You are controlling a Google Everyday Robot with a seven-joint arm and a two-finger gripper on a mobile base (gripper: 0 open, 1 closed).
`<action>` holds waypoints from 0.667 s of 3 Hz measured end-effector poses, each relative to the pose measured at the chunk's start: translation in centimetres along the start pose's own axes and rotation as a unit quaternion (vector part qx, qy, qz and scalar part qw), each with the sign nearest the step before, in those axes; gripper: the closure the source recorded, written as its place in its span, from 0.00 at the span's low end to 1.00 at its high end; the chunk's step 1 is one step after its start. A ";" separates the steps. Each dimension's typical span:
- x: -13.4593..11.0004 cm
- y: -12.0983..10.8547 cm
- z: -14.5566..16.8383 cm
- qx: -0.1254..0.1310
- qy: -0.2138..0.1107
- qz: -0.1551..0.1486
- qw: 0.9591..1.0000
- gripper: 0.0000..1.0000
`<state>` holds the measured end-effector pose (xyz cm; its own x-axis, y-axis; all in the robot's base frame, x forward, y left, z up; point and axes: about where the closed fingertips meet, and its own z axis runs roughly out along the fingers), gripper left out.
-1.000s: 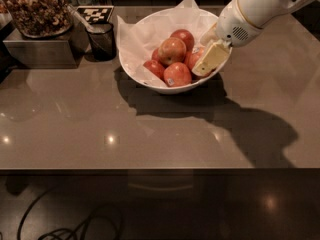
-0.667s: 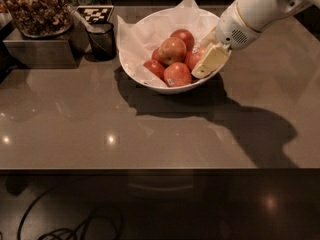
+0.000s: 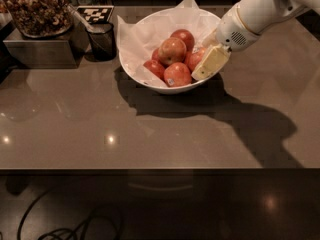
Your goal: Pick apple from white bowl
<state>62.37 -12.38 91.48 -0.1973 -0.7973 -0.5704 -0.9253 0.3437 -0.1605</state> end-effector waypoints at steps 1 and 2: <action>0.0 -0.3 0.7 -0.004 0.003 0.001 1.000 0.45; 0.0 -0.2 1.1 -0.009 0.003 0.003 1.000 0.63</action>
Offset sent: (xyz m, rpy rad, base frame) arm 0.0065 0.0083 -0.0154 0.0117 0.0384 -0.0020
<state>62.89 -11.88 90.59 -0.2051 -0.7977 -0.5670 -0.9293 0.3405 -0.1429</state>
